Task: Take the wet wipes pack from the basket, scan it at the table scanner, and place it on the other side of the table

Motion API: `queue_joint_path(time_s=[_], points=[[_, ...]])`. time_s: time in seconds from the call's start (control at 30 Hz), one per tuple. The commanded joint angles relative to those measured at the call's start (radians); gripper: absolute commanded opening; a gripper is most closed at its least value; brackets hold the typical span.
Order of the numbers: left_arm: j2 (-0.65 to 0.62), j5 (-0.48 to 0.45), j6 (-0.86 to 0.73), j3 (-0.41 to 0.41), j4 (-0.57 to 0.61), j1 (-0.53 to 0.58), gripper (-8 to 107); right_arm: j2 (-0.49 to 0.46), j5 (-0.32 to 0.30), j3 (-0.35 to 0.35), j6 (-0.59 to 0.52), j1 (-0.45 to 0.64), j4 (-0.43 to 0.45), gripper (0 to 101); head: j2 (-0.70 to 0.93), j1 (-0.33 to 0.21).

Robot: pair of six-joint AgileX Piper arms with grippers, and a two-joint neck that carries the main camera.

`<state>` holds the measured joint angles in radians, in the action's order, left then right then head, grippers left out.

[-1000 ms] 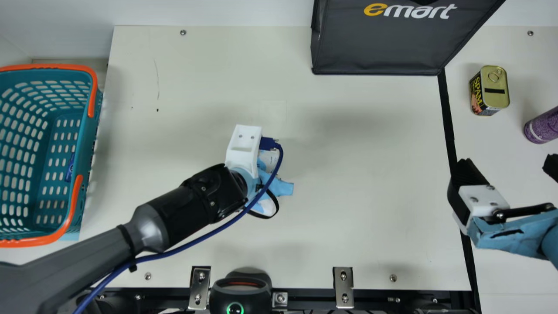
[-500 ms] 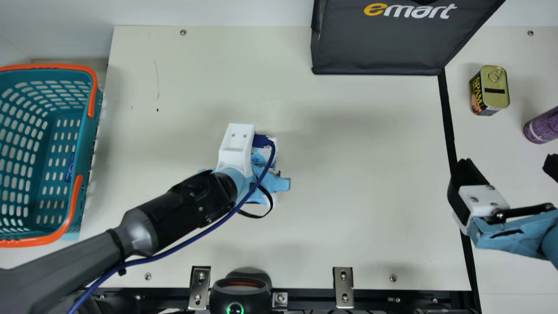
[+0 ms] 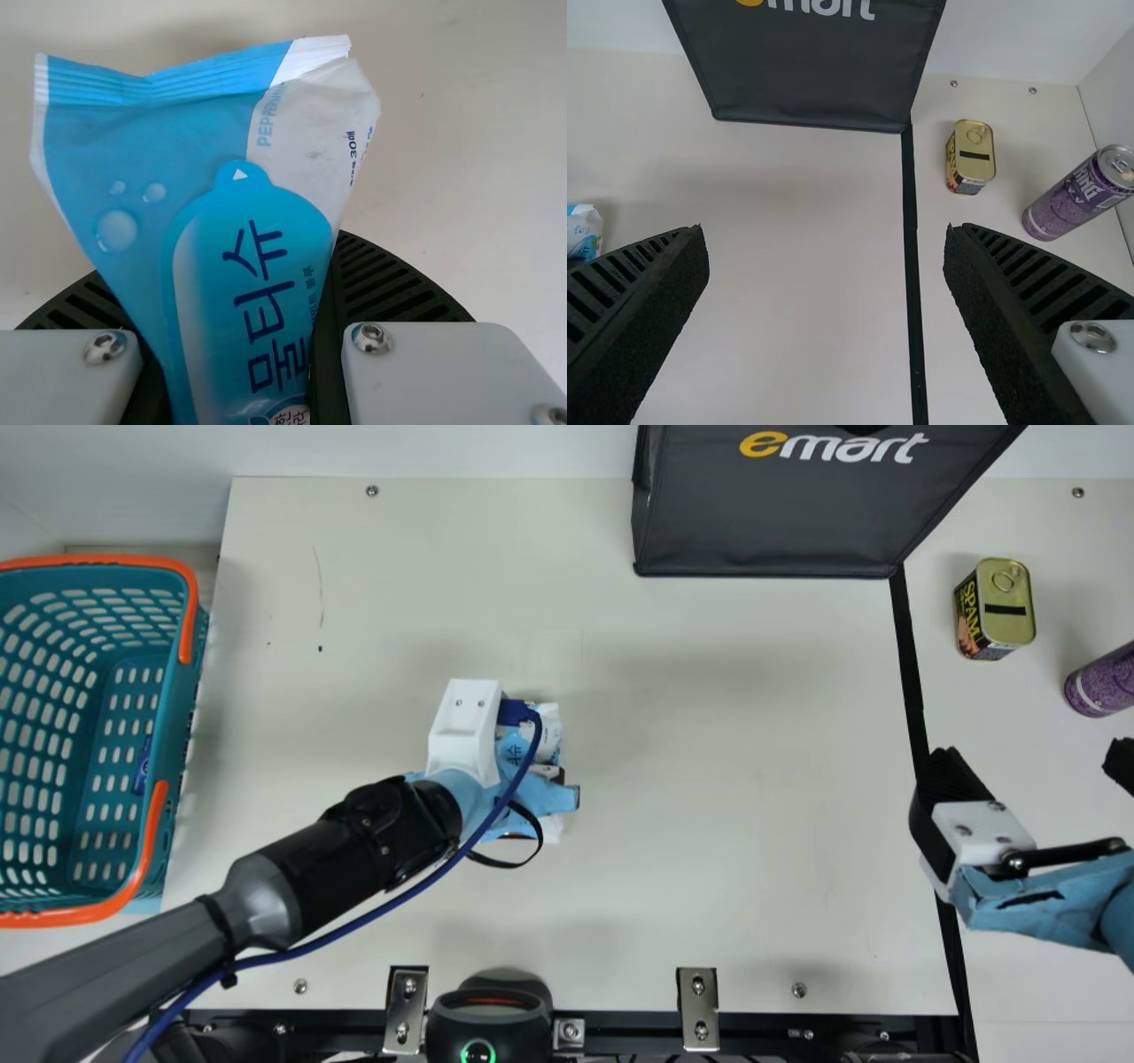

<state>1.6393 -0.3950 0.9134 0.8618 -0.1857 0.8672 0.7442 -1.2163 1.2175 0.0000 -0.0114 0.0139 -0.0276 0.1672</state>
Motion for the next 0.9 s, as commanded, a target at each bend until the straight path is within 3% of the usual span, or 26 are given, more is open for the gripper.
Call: queue_joint_path(time_s=[0.0,0.6,0.87], points=[[-0.002,-0.004,-0.012,-0.003,0.009,-0.004,-8,0.000,0.000,0.000,0.000,0.000,0.000,95,0.000,-0.029],[-0.041,-0.089,-0.137,-0.015,0.117,-0.023,-8,0.000,0.001,0.000,0.000,0.000,0.000,95,0.000,-0.029],[-0.061,-0.166,-0.232,-0.010,0.247,-0.010,-8,0.000,0.001,0.000,0.000,0.000,0.000,95,0.000,-0.029]])
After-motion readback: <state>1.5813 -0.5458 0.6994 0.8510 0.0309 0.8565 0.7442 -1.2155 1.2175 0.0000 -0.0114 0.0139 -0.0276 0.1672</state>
